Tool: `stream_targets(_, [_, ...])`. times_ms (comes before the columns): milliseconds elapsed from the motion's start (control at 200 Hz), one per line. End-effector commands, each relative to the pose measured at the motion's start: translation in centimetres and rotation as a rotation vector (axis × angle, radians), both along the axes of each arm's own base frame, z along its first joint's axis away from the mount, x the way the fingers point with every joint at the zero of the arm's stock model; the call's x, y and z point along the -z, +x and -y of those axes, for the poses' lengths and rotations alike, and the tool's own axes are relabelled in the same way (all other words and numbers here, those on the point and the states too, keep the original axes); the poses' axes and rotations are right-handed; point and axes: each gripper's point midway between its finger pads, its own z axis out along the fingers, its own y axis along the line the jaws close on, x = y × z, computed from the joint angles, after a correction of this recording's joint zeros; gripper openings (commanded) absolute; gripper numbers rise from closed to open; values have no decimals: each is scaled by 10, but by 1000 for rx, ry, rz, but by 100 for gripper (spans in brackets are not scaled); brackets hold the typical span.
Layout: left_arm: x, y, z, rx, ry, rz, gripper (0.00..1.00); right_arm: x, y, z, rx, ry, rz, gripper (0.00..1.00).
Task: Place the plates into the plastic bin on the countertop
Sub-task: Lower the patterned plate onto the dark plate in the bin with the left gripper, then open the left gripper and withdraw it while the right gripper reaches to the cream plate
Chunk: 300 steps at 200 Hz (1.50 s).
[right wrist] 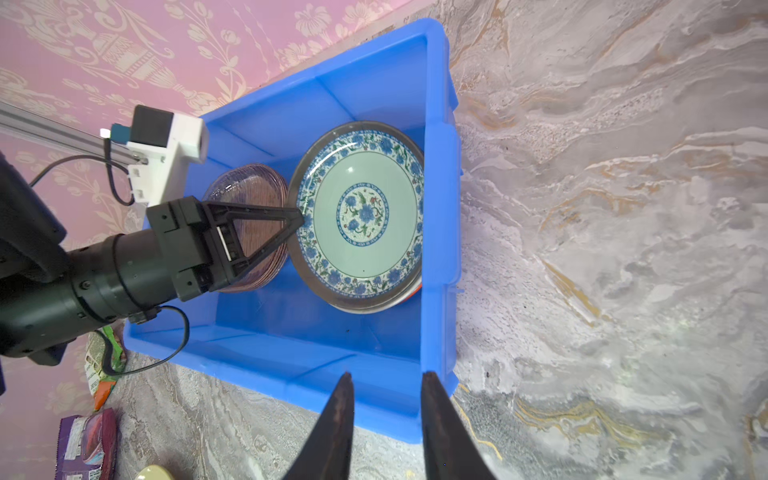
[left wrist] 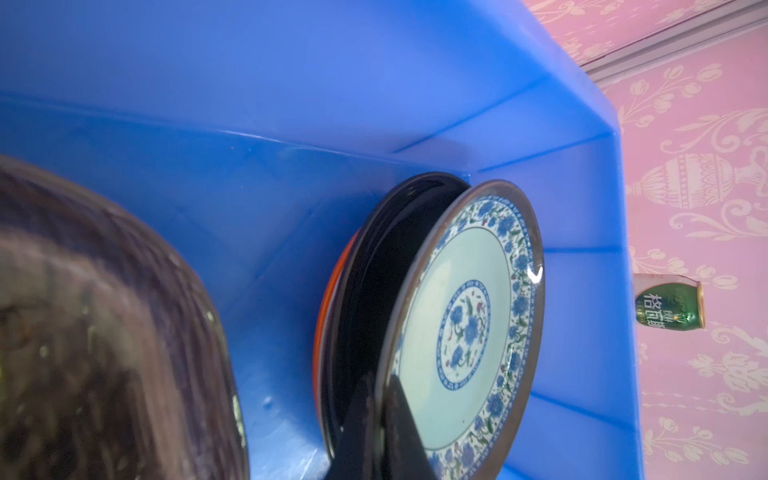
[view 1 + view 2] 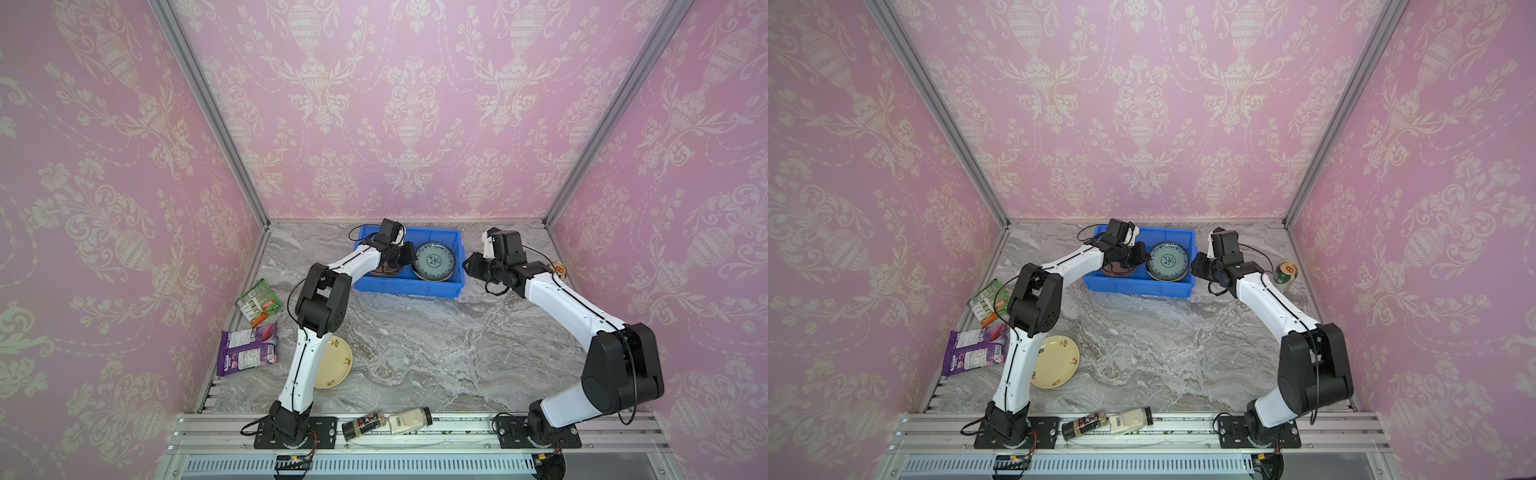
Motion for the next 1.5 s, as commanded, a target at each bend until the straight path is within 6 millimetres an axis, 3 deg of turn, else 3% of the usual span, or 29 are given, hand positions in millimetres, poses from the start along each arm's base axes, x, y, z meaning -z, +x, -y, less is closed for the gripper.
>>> stream_targets(0, [0, 1, 5, 12, 6, 1, 0, -12, -3, 7, 26, -10, 18, 31])
stream_targets(40, [-2, 3, 5, 9, 9, 7, 2, -13, -3, 7, 26, -9, 20, 31])
stream_targets(175, [-12, 6, 5, 14, 20, 37, 31, -18, -3, 5, 20, 6, 30, 32])
stream_targets(260, [-22, 8, 7, 24, 19, 58, 42, -20, -3, 3, 16, 13, 33, 33])
stream_targets(430, [-59, 14, 7, 40, 25, 141, 47, -26, -4, 3, 15, 22, 47, 33])
stream_targets(570, [-92, 20, -1, 44, 92, 220, 57, -27, -8, 3, 13, 20, 46, 33])
stream_targets(796, [-121, 17, -15, 48, 143, 262, 58, -39, -16, -6, -28, 62, 64, 32])
stream_targets(936, [-146, 0, -32, 39, 146, 308, 58, -52, -31, -53, -214, 168, 74, 31])
stream_targets(1076, [-171, -25, -73, -37, 91, 332, 59, -49, -57, -112, -403, 209, 37, 30])
stream_targets(1256, [-176, -64, -153, -207, -15, 293, 59, -26, -93, -187, -584, 369, -88, 31])
stream_targets(1341, [-170, -85, -187, -279, -21, 274, 59, -12, -114, -222, -708, 435, -179, 35])
stream_targets(1496, [-159, -115, -230, -377, -47, 235, 60, 17, -146, -269, -885, 444, -341, 35])
